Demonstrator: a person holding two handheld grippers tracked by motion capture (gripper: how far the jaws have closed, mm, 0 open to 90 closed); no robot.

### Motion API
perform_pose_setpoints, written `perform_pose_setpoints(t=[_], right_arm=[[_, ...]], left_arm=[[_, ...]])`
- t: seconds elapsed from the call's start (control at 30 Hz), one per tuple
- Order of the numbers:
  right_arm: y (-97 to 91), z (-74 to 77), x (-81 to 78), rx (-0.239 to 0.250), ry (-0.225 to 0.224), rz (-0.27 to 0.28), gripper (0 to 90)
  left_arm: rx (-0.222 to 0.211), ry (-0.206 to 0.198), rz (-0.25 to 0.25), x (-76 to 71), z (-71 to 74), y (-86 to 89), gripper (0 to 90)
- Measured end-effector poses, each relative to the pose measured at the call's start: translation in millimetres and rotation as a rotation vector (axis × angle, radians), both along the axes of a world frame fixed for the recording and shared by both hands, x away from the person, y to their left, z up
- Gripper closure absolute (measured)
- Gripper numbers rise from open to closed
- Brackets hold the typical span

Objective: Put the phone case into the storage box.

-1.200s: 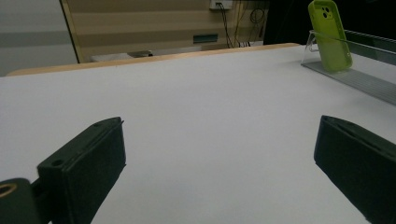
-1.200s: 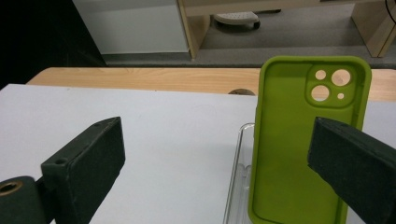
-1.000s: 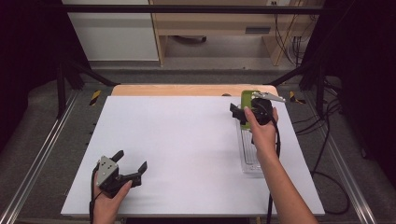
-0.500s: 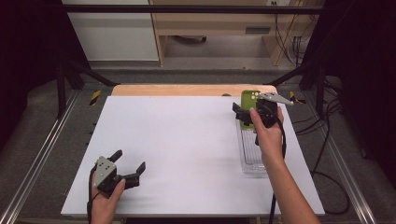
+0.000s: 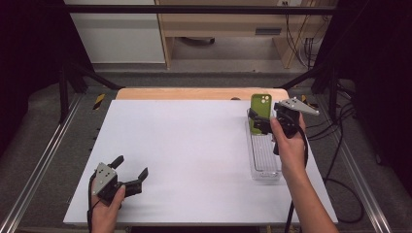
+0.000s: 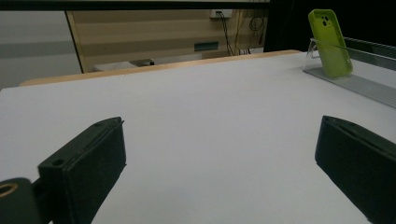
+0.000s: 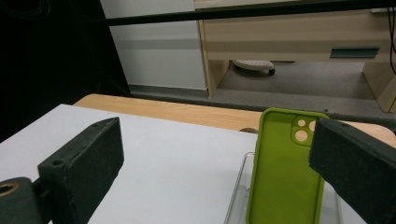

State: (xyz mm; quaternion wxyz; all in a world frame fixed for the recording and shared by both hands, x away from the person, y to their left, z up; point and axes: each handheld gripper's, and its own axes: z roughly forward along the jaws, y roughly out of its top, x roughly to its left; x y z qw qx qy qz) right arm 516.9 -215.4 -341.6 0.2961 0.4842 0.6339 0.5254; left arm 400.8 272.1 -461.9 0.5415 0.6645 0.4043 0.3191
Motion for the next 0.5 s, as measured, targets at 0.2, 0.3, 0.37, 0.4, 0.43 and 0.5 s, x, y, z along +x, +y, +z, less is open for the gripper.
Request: perform_pose_setpoints(t=[0.2,0.3,0.37,0.4,0.43,0.5], right_arm=[[-10.7,0.8,-10.3,-0.012,-0.016,-0.01,3.8],[-17.0,0.2,-15.6,-0.013,-0.028,-0.013,3.8],[-21.6,-0.3,-19.1,-0.01,-0.029,-0.019,3.8],[-24.0,-0.8,-20.7,-0.012,-0.031,-0.022,3.9],[-26.4,-1.3,-22.4,-0.011,-0.032,-0.025,4.1],[-31.2,-2.3,-26.0,-0.009,-0.039,-0.027,4.3]], left_arm=[[-0.004,-0.001,0.0,-0.9,0.8,3.1,1.6],[-0.001,-0.006,-0.004,-2.3,2.2,5.4,1.6],[0.0,-0.007,-0.006,-2.9,2.6,8.7,1.6],[-0.002,-0.004,-0.003,-3.3,2.7,10.7,1.6],[-0.002,-0.001,0.0,-4.0,2.7,12.8,1.6],[-0.004,-0.003,0.003,-6.4,2.6,16.5,1.6]])
